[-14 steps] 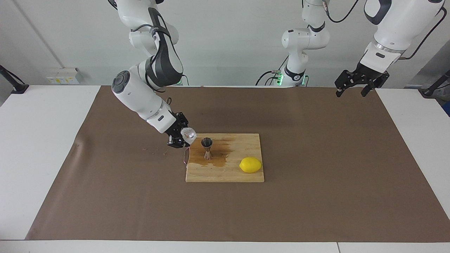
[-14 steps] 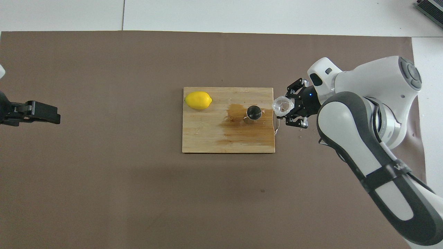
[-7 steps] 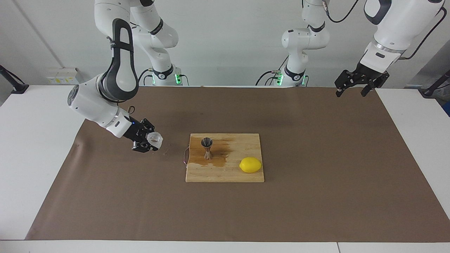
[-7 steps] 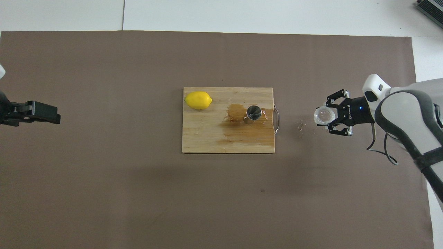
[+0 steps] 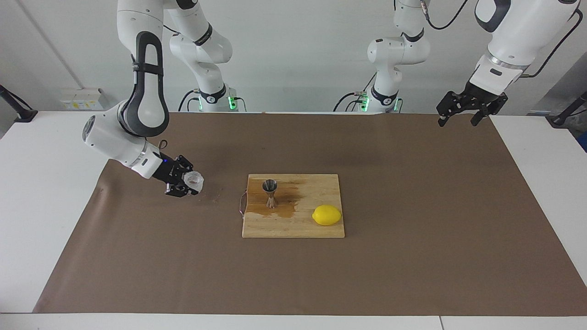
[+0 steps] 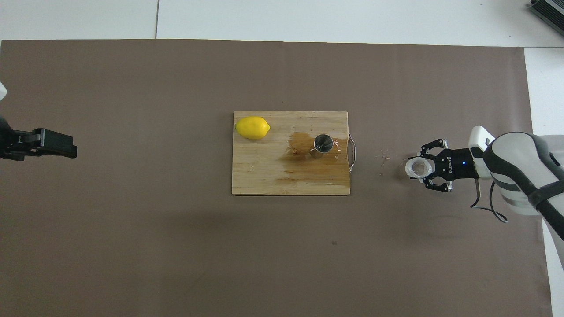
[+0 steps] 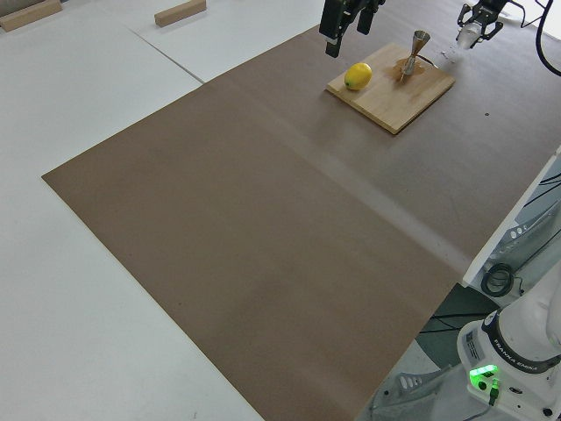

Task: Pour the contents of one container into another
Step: 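Carry the white cup back and lower it onto the table, then open the right gripper and draw it back from the white cup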

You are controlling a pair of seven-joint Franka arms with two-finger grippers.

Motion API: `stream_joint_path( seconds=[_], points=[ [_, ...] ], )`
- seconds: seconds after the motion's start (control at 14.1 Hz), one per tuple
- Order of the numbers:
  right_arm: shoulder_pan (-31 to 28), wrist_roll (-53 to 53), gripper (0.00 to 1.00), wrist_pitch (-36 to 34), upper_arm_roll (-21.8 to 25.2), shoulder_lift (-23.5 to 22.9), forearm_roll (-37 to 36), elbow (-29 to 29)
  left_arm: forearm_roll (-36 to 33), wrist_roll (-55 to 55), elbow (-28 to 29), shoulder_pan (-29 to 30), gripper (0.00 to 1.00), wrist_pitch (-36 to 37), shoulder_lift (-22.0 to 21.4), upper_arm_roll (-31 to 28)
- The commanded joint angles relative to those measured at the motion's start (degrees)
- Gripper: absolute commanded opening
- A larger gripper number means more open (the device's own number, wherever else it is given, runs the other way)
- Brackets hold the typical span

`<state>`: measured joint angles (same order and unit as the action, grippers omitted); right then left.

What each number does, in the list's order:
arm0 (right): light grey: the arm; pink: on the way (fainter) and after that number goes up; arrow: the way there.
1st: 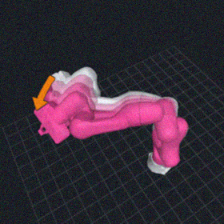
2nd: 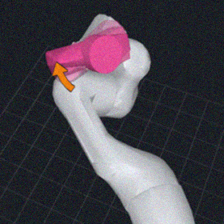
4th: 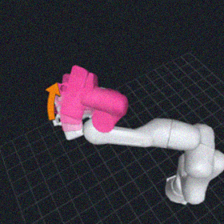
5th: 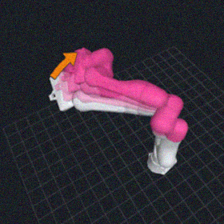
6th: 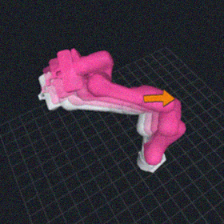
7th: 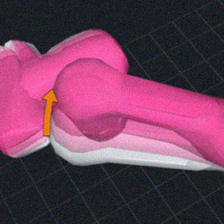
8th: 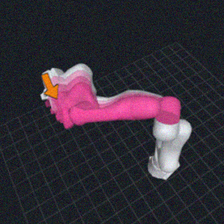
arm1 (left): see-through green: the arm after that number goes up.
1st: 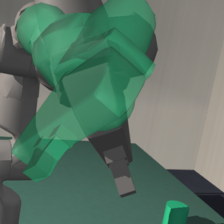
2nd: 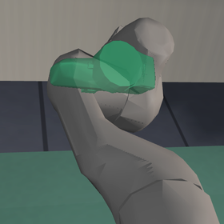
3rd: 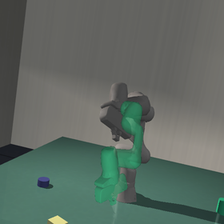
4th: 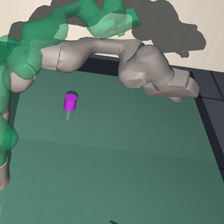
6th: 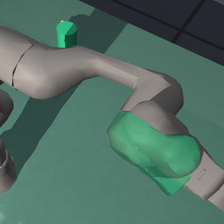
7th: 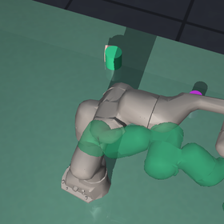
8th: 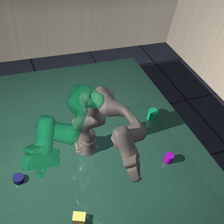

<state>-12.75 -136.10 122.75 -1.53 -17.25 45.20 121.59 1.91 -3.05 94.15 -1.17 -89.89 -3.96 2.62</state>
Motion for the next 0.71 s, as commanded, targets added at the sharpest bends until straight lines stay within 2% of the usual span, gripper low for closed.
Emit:
stream_joint_path(
  seconds=[0.0, 0.07, 0.14, 0.35, 0.64],
  points=[
    [-0.61, -3.65, 0.30, 1.97, -0.75, -0.50, 2.26, 0.05, 0.47, 0.32, 1.65, 0.47, 1.00, 0.42, -1.66, 0.28],
    [-0.61, -3.56, 0.48, 1.97, -0.75, -0.50, 2.26, 0.05, 0.47, 0.32, 1.65, 0.47, 1.00, 0.42, -1.75, 0.28],
    [-0.52, -3.13, 0.99, 1.62, -0.75, -0.50, 2.26, -0.04, 0.47, 0.32, 1.65, 0.47, 1.00, 0.42, -1.67, 0.28],
    [0.09, -0.76, 1.00, 1.61, -0.49, 1.33, 1.03, -0.13, 0.47, 0.32, 1.65, 0.47, 1.00, 0.42, -1.67, 0.28],
    [0.18, 11.43, 1.00, -0.66, -0.58, 7.74, -8.53, -0.04, 0.47, 0.32, 1.65, 0.47, 1.00, 0.42, -1.66, 0.28]
  ],
)
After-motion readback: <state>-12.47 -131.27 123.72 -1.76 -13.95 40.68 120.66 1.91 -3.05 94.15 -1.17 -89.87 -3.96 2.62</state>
